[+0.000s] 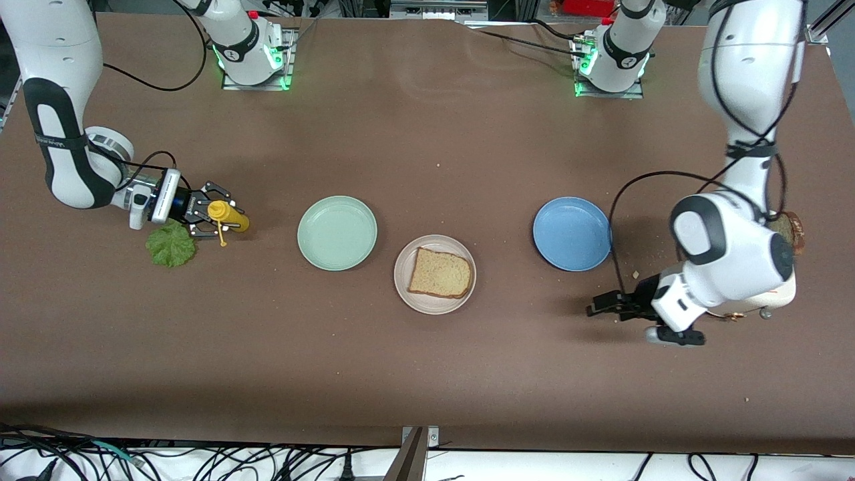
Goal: Make sandwich in beige plate with both arms
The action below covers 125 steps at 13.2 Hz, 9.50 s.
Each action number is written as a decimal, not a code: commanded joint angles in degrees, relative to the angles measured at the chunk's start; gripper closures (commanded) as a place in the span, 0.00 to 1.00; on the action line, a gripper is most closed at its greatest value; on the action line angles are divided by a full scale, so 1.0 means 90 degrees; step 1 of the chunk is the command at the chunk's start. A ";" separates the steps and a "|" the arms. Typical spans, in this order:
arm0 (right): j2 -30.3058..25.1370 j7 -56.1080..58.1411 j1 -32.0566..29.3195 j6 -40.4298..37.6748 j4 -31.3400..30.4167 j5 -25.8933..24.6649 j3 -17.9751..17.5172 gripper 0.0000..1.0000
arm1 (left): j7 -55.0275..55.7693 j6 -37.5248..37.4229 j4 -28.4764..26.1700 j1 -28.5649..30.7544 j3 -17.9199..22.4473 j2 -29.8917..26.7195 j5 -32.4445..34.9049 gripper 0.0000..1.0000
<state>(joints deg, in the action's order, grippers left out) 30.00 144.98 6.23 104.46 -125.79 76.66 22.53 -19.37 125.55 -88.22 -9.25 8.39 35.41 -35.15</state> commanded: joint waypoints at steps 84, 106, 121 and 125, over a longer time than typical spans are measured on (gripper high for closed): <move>0.0339 0.0600 0.1065 -0.1001 -0.0271 0.1501 0.1110 0.37 | 0.0433 -0.2564 0.0974 0.0393 0.1109 -0.0897 0.3183 0.00; 0.0368 -0.6243 0.5215 0.0775 0.0304 -0.2296 0.6060 0.01 | 0.0365 -0.2544 0.0994 0.0462 0.1109 -0.0868 0.3183 0.00; 0.1354 -0.9654 0.4611 0.2925 0.0587 -0.1987 0.4627 0.01 | 0.0345 -0.2544 0.1013 0.0462 0.1119 -0.0868 0.3183 0.00; 0.1549 -0.9664 0.4006 0.2935 0.0744 -0.1770 0.3933 0.01 | 0.0345 -0.2534 0.1013 0.0462 0.1119 -0.0868 0.3174 0.00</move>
<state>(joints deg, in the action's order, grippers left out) 42.30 58.26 45.06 130.96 -120.47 59.36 60.15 -16.19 103.21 -79.60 -5.12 18.56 27.72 -8.89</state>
